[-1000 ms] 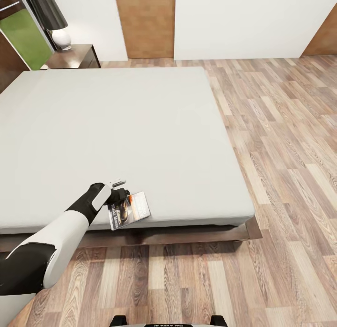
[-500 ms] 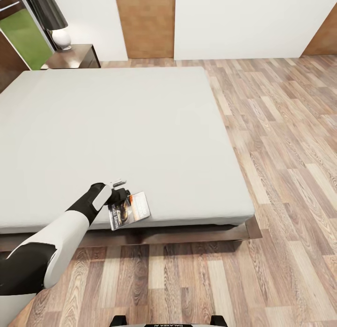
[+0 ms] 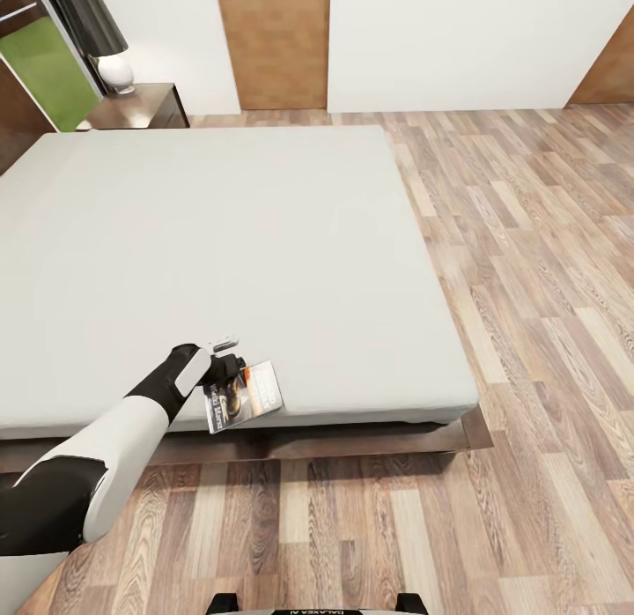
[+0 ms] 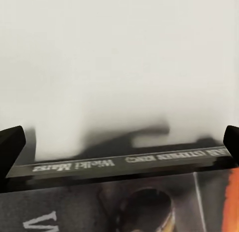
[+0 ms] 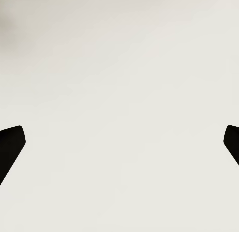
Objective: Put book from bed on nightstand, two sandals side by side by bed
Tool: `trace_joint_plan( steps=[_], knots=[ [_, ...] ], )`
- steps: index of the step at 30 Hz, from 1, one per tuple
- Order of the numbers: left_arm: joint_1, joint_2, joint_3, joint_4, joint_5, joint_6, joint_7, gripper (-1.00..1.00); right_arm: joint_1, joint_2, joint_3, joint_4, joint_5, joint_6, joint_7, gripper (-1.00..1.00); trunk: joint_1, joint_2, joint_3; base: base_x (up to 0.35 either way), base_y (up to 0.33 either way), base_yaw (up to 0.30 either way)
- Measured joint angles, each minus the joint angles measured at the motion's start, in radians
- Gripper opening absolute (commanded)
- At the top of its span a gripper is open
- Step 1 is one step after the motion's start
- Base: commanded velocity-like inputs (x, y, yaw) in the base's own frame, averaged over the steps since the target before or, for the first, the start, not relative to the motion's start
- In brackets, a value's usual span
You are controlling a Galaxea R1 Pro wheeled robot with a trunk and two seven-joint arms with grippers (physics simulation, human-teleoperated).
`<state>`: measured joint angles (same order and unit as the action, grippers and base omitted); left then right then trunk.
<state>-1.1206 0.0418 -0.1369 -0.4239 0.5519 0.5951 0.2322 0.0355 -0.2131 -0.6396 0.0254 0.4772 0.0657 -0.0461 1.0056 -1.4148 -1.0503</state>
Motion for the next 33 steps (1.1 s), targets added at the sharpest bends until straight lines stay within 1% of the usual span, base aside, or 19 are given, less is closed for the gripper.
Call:
trace_joint_plan(
  steps=[6,14,33],
  knots=[
    [0.0,0.0,0.0,0.0,-0.001,0.0,0.0,1.0,0.0,0.0,0.0,0.0,0.0,0.0,0.0,1.0,0.0,0.0,0.0,-0.009,0.0,0.0],
    [0.0,0.0,0.001,-0.001,0.013,-0.001,-0.002,1.0,0.0,0.0,0.0,0.001,0.0,0.0,0.0,1.0,0.0,0.0,0.0,-0.046,0.0,0.0],
    [0.0,0.0,0.001,-0.001,0.013,-0.001,-0.002,1.0,0.0,0.0,0.0,0.002,0.0,0.0,0.0,1.0,0.0,0.0,0.0,-0.008,0.0,0.0]
  ],
)
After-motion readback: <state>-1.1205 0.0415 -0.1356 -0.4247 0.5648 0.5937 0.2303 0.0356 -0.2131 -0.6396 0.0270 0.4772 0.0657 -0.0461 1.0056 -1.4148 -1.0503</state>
